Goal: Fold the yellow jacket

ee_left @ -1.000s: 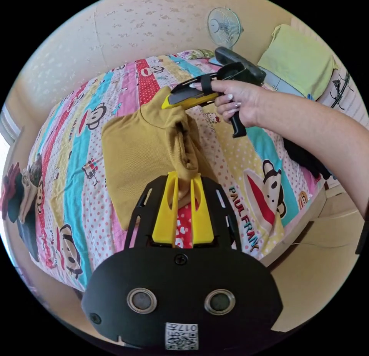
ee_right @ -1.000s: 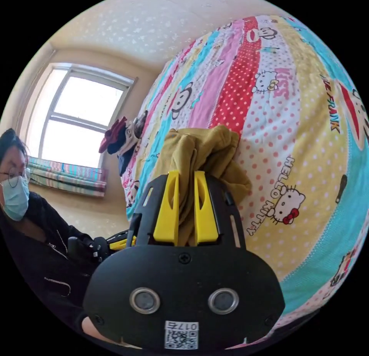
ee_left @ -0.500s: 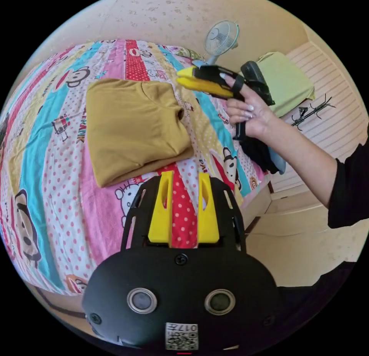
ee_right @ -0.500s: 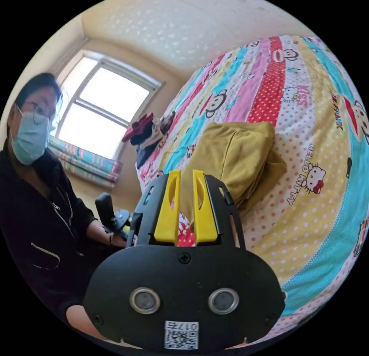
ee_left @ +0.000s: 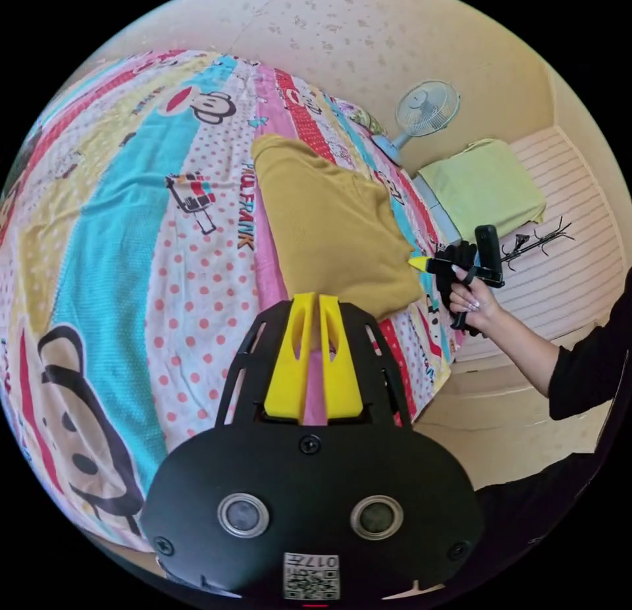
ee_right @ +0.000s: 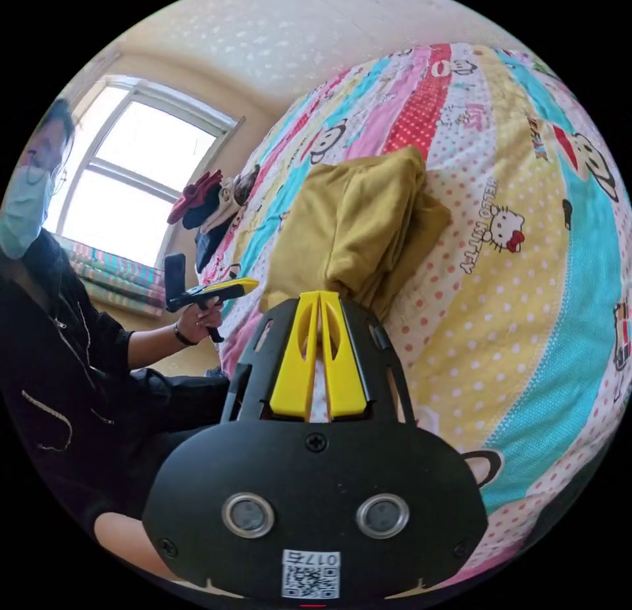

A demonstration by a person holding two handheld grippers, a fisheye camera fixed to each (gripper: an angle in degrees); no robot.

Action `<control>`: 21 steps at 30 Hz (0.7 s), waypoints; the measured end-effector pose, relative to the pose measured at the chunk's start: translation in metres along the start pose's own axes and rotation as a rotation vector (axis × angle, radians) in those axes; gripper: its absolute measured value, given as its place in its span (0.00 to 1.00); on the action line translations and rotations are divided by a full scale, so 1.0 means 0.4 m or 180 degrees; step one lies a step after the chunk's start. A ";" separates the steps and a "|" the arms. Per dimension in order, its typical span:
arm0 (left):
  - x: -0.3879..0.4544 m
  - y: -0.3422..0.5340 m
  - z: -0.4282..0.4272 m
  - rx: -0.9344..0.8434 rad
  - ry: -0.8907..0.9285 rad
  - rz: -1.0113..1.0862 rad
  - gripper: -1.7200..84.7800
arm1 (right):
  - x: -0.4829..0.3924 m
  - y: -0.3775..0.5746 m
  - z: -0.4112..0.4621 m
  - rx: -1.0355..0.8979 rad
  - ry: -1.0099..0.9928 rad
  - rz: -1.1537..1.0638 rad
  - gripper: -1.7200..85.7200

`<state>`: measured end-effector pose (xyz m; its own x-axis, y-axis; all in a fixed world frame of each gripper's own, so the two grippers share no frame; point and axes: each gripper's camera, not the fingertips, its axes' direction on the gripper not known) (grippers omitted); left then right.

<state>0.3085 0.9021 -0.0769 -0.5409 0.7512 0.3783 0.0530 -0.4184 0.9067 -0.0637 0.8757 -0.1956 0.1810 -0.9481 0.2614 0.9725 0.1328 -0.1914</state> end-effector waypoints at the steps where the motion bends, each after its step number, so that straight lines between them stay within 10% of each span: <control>1: -0.009 0.011 -0.006 0.0064 0.0155 0.0046 0.06 | -0.011 0.001 0.001 0.0010 -0.0053 -0.0049 0.03; 7: -0.103 0.066 0.133 -0.0525 0.0261 -0.0203 0.03 | 0.027 0.063 0.103 -0.0661 0.0223 0.0181 0.03; 21: -0.258 0.163 0.340 -0.0353 0.1217 -0.0981 0.16 | 0.049 0.496 0.106 0.1986 -0.1909 0.2085 0.17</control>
<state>0.4818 0.8669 -0.0313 -0.7873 0.6163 -0.0182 -0.2359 -0.2738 0.9324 0.1391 0.8955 -0.1885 0.5694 -0.3665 0.7358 0.5335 0.8458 0.0083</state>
